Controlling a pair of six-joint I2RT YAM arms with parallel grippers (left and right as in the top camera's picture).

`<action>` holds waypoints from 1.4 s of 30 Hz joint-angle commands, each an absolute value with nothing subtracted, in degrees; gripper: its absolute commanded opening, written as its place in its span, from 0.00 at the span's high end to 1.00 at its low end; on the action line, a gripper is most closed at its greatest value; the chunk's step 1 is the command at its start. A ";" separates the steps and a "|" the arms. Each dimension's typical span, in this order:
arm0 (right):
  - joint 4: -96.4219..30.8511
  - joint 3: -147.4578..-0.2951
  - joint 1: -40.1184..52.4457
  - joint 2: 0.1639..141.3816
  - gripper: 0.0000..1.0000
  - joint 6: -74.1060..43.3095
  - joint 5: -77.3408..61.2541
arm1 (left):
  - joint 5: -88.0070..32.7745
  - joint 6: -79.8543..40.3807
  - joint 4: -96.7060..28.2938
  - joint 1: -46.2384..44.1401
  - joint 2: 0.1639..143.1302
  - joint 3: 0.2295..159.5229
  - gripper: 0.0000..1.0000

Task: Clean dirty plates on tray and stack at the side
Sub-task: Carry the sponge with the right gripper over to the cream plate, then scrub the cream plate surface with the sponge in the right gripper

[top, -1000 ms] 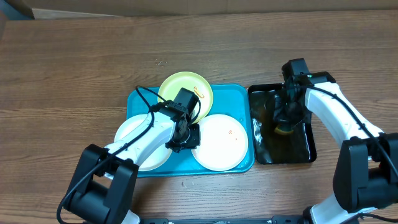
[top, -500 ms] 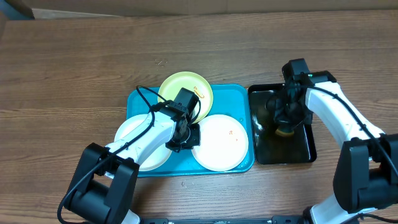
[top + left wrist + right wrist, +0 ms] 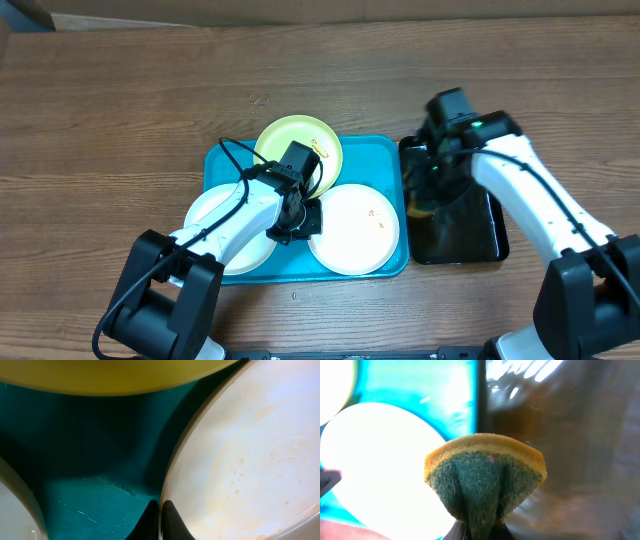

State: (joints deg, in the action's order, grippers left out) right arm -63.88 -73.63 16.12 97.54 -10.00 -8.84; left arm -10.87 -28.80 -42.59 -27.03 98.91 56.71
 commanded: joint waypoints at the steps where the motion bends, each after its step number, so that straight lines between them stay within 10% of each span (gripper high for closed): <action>1: -63.16 -75.33 22.28 95.90 0.96 -8.51 -12.58 | -10.57 -28.32 -42.98 -27.40 99.66 57.17 0.96; 42: -32.93 -54.26 35.31 105.08 0.96 -8.71 4.47 | -10.55 -28.25 -43.22 -27.40 99.63 57.19 0.96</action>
State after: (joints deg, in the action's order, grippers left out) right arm -33.41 -55.46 35.14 100.55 -8.80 3.95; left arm -10.90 -28.80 -42.76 -27.03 98.91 56.71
